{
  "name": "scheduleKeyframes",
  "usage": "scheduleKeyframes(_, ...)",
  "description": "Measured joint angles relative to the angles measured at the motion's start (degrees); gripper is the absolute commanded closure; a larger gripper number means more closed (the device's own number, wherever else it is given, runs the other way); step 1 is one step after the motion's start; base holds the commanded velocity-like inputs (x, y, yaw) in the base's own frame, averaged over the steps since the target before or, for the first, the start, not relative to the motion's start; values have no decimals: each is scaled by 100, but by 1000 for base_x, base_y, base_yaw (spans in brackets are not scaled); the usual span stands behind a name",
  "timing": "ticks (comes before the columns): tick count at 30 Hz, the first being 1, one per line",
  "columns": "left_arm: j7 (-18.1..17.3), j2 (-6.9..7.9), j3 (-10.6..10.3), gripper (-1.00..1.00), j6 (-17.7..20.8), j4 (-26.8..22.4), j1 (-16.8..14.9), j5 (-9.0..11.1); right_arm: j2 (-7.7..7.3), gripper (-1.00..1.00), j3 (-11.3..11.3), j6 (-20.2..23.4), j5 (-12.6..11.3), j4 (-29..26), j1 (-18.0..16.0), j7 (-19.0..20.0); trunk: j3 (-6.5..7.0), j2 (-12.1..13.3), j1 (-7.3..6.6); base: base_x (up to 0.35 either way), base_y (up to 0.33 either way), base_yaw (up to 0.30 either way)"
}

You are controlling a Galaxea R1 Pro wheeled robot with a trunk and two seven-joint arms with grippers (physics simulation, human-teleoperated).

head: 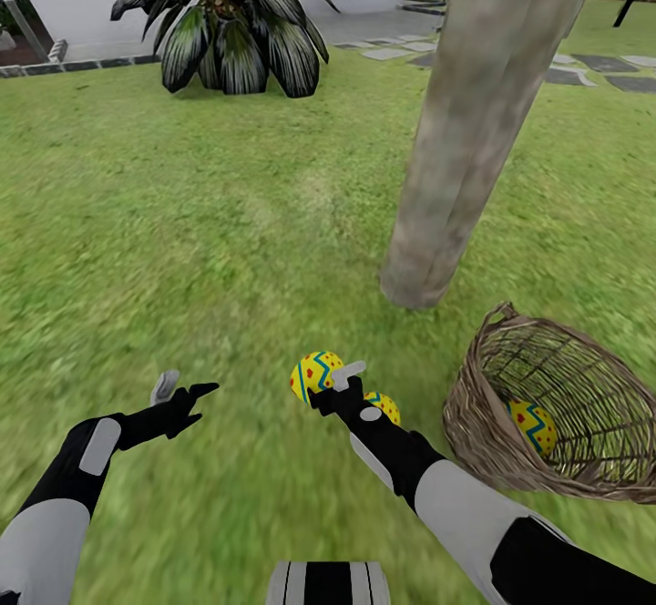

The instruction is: Take the three Easter eggs out of the wicker basket on the lawn in the garden, then place them on the lawn next to a single tree (choose any tree) so that all three eggs are next to the same tree and none are left in the basket.

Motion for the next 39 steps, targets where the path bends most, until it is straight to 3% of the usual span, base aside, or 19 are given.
scheduleKeyframes(24, 0, -9, -5, -100, 0, 2, 0, 1, 0, 100, 0, 0, -2, 0, 1, 4, -168, 0, 0, 0, 0, 0)
scheduleKeyframes(25, 0, -9, -6, -100, 0, 2, 0, 2, 0, -100, 2, 0, -1, 0, 5, 1, -168, 0, 0, 0, 0, 0)
scheduleKeyframes(30, 0, -9, -4, -100, 0, 2, 0, 7, 0, -100, 4, 0, 2, -7, 7, -12, -168, 0, 0, 0, 0, 0)
scheduleKeyframes(39, 0, -9, -8, -100, 1, 11, 0, 14, 0, -100, 0, 0, 2, -9, 6, 1, 30, 12, -24, 0, 0, 0)
